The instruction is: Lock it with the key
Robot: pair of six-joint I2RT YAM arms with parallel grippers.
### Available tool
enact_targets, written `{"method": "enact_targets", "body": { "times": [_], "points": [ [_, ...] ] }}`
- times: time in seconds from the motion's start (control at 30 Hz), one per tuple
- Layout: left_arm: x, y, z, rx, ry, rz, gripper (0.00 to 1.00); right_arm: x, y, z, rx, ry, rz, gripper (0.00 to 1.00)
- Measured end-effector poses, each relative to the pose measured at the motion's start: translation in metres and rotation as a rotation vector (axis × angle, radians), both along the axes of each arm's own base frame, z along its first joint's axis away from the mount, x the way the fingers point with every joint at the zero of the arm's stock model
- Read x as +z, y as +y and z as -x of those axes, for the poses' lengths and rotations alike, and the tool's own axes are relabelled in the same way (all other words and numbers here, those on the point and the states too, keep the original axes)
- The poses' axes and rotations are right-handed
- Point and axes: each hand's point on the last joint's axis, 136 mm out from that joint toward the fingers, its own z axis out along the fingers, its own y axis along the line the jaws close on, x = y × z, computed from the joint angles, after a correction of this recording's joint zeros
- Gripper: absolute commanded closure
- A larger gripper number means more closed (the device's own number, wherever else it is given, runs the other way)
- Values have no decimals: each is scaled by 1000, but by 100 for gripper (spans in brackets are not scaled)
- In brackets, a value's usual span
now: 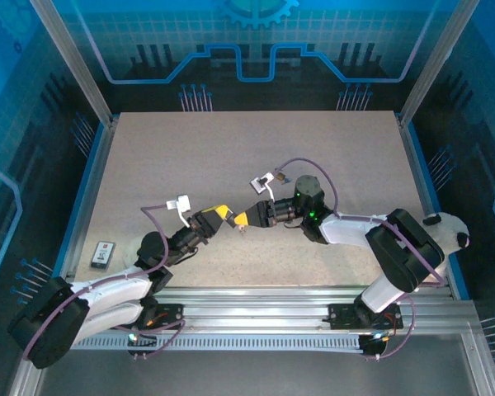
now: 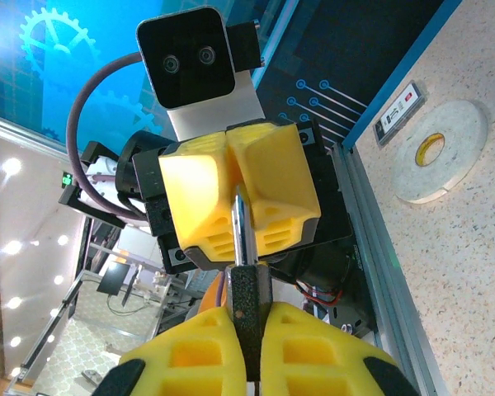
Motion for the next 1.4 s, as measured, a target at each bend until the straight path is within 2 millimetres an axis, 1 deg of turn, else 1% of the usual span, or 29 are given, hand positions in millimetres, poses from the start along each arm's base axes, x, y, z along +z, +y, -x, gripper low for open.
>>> {"method": "enact_targets", "body": {
  "times": [0.43,1.4],
  "points": [
    [1,1,-2,18,-3,6,100,0,1,-4,11,4,4,100],
    [-8,-5,-10,35,25,35,100,-8,-6,-16,-17,30,24,100]
  ]
}}
